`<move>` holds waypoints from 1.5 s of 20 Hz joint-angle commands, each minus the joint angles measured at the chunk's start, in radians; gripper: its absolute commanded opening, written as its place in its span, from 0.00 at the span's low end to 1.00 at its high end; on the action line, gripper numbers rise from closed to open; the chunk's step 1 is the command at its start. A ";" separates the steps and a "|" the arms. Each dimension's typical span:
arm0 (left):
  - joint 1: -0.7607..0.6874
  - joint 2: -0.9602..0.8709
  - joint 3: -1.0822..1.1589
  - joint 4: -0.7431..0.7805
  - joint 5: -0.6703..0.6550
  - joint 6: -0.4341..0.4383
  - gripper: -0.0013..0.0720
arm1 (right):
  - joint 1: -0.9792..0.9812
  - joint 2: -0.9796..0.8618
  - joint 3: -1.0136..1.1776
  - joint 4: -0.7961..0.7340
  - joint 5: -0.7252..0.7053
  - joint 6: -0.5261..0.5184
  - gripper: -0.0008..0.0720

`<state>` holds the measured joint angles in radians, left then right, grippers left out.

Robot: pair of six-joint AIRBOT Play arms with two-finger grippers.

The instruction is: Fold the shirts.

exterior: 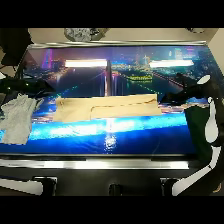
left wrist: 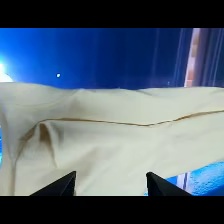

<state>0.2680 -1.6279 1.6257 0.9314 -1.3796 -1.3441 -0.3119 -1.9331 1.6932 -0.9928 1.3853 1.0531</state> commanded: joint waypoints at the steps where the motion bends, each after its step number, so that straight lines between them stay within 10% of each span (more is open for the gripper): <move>1: -0.057 0.098 0.007 -0.001 -0.007 0.003 0.75 | -0.017 -0.053 -0.051 0.122 0.009 0.011 0.94; 5: -0.163 0.113 0.005 -0.001 0.006 0.012 0.75 | 0.057 -0.071 -0.053 0.116 -0.058 0.108 0.76; 7: -0.216 0.108 0.000 -0.001 0.035 0.012 0.75 | 0.095 -0.068 -0.053 0.121 -0.061 0.116 0.19; 8: -0.245 0.108 -0.010 -0.001 0.057 0.012 0.73 | 0.107 -0.057 -0.053 0.132 -0.060 0.105 0.06; 11: -0.341 0.108 -0.083 -0.001 0.156 0.022 0.06 | 0.115 0.047 -0.053 0.177 -0.058 0.013 0.06; 19: -0.613 0.063 -0.392 -0.310 0.525 0.035 0.06 | 0.200 0.420 -0.053 0.153 0.025 0.036 0.06; 30: -0.828 -0.253 -0.265 -0.789 0.623 0.066 0.06 | 0.231 0.674 -0.053 0.188 0.094 0.097 0.06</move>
<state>-0.4953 -1.8202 1.3289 0.2970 -0.8108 -1.2949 -0.0837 -1.3098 1.6398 -0.8116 1.4395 1.1355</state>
